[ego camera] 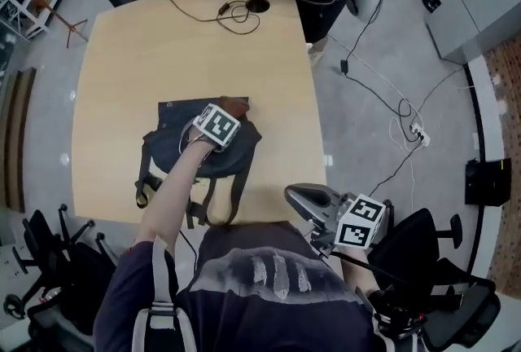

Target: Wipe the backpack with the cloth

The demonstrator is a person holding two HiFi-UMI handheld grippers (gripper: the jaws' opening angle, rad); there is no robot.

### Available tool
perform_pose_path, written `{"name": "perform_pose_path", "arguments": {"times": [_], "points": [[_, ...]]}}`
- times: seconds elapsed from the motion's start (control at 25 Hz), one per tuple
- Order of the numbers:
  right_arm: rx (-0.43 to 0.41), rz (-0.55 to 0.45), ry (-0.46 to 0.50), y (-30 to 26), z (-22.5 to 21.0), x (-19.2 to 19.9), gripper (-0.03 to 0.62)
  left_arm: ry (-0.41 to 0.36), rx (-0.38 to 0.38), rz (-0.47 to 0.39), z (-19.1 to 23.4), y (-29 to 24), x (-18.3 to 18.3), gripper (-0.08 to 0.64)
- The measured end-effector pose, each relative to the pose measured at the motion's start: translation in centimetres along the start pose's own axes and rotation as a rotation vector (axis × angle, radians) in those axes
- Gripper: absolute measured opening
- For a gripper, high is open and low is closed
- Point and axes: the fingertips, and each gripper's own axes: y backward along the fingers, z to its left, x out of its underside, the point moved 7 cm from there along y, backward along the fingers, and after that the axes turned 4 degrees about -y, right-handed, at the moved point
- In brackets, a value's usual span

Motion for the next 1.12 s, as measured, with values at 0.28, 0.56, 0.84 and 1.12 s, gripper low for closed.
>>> {"name": "perform_pose_path", "arguments": {"times": [0.28,0.56,0.84,1.12], "points": [[0.007,0.018,-0.035,-0.2,-0.9,0.7,0.002,-0.057,0.078,-0.001,-1.6,-2.1,-3.1,0.078],[-0.014,0.059,-0.015,-1.2,-0.9,0.6,0.002,0.300,0.540,-0.384,-2.6,2.2,-7.8,0.078],[0.007,0.099,-0.017,-2.0,0.1,1.1,0.002,0.626,0.498,-0.452,2.1,0.0,-7.1,0.078],[0.082,0.120,-0.063,-1.3,-0.7,1.8,0.002,0.521,0.245,-0.230,3.7,-5.4,-3.9,0.078]]}}
